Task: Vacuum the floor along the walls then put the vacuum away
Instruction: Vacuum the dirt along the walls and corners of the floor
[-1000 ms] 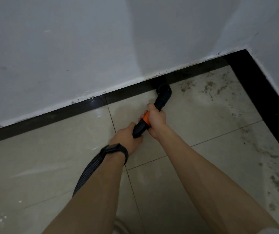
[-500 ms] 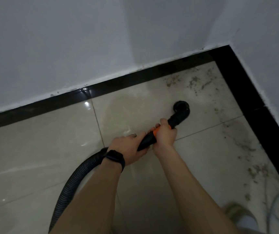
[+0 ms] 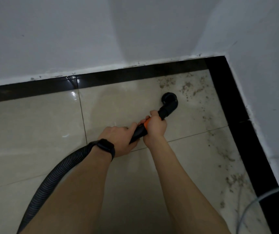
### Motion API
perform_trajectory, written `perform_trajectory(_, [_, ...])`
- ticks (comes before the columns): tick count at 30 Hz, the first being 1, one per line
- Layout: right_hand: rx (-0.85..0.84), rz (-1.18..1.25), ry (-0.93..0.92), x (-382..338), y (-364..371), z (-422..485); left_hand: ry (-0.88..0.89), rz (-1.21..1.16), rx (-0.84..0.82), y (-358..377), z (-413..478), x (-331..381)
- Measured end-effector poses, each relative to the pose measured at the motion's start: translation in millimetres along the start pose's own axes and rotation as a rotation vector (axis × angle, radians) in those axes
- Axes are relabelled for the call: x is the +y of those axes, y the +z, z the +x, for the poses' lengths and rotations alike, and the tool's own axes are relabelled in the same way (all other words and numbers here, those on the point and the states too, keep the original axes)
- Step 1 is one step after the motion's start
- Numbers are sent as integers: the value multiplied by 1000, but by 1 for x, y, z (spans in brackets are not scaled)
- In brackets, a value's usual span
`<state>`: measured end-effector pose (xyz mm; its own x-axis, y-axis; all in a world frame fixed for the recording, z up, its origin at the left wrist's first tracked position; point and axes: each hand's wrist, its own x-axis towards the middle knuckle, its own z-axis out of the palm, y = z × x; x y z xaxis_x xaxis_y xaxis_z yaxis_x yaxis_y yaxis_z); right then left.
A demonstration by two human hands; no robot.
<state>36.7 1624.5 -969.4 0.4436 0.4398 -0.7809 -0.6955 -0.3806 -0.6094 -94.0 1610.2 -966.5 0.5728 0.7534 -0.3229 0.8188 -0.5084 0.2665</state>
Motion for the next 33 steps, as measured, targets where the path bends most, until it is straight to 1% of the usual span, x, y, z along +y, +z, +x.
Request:
perform_trajectory(10, [-46,-59,-8,-3,22,7,-95,-58,59,5,10,-13])
perform_trajectory(21, [-28,-105,-45,-7,37,19,-183,-104,96,5,19,-14])
perform_trajectory(28, [-44,-153,-50,-12,49,24,-272,-125,96,-1,24,-11])
perform_trajectory(33, [-53,-181,-55,-11,62,23,-330,-217,80,-5,21,-16])
